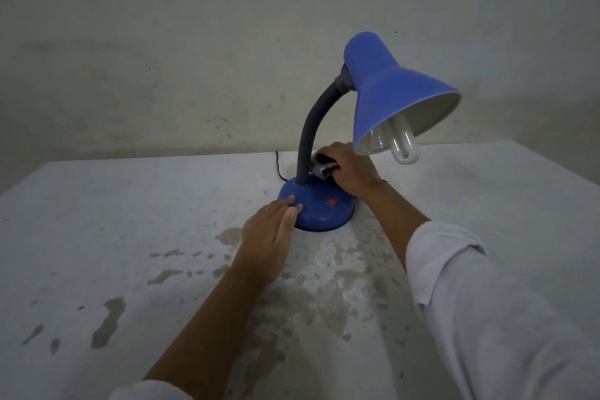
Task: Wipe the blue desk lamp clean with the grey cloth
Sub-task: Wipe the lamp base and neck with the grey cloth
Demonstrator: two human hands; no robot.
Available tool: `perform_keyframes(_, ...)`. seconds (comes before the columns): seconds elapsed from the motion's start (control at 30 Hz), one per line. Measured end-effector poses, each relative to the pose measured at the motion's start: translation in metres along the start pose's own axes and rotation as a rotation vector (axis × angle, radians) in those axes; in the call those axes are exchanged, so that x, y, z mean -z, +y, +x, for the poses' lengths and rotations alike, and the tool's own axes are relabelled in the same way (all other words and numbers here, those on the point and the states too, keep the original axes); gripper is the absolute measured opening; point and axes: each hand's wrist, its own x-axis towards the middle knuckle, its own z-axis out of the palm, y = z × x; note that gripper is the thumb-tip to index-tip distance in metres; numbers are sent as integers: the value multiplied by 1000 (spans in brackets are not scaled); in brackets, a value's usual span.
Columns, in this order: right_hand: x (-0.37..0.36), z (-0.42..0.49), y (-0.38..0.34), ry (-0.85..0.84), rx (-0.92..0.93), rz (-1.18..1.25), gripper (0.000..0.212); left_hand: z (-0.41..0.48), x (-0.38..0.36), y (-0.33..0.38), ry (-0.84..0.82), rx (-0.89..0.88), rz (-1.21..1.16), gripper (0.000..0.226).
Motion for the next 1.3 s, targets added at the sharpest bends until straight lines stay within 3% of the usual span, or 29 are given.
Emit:
perform_keyframes(0.3,-11,9,7,-244,-28,57,47,1,-3,-4,15,8,-14,60)
perform_keyframes(0.53,-9,-4,10,-194,62,-43,59,2,-2,-3,-8,15,5,53)
perform_keyframes(0.63,-7,-12,11,-196,71,-92,59,2,-1,-3,-6,-3,5,65)
perform_keyframes(0.87,0,-34,4,-227,78,-145,63,1,1,1,-3,1,10,67)
perform_keyframes(1.07,24,-38,9,-210,48,79,42,-1,2,4,-13,24,8,51)
perform_keyframes(1.17,27,-44,-1,-36,106,25,35,-1,2,5,3,17,-9,57)
perform_keyframes(1.3,10,-46,-22,-107,246,-96,44,0,1,5,33,5,-35,58)
